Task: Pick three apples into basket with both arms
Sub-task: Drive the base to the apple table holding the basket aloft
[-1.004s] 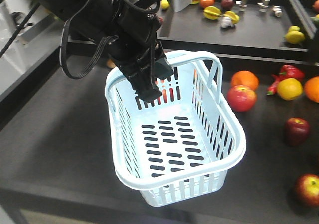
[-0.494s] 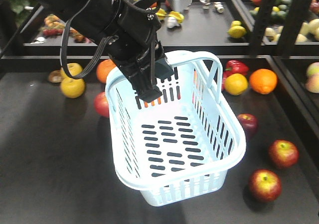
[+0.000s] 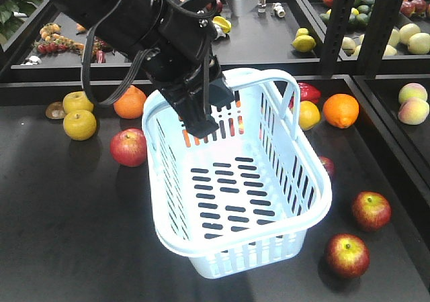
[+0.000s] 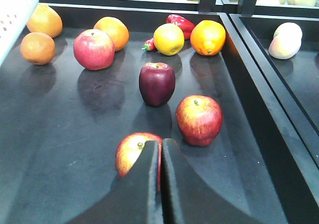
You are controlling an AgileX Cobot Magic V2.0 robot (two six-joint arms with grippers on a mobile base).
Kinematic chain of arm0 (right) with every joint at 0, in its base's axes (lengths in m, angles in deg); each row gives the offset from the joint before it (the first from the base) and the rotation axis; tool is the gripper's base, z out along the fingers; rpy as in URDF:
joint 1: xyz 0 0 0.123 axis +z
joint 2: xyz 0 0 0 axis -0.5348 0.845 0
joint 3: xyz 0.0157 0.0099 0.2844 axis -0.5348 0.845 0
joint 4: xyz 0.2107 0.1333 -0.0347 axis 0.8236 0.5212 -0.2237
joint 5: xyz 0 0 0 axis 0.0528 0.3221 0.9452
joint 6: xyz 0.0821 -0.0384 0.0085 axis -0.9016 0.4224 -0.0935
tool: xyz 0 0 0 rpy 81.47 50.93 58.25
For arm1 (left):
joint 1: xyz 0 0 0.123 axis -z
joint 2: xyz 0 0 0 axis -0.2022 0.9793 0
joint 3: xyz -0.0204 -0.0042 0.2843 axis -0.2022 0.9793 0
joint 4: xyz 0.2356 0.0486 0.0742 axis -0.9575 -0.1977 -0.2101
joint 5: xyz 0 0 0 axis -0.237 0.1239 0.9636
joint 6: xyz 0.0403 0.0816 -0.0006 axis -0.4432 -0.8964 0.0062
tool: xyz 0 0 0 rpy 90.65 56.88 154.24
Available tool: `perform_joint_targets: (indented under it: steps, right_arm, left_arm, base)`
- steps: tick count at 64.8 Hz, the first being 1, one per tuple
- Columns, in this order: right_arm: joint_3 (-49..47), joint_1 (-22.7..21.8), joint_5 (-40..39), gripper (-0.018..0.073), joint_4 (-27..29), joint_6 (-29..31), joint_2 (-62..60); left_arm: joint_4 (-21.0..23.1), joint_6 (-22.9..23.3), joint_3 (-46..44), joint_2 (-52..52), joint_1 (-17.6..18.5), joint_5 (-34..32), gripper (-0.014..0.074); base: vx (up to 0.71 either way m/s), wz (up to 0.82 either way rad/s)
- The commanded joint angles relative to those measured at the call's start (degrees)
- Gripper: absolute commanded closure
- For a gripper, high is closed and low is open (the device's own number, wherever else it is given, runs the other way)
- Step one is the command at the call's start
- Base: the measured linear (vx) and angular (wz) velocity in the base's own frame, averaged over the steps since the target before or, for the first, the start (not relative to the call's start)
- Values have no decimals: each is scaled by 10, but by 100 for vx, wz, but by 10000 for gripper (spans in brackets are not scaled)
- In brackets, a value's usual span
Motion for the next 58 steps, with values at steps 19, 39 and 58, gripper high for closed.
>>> perform_joint_targets:
  steps: [19,39,58]
  right_arm:
    - [2,0,-39,564,2,1,-7]
    - [2,0,-39,564,2,1,-7]
    - [2,0,-39,564,2,1,-7]
  left_arm:
    - [12,5,-20,-25,3,-24,603]
    - [12,5,-20,-25,3,-24,603]
    - [12,5,-20,-25,3,-24,603]
  base:
    - [2,0]
    - [3,0]
    - [0,-1]
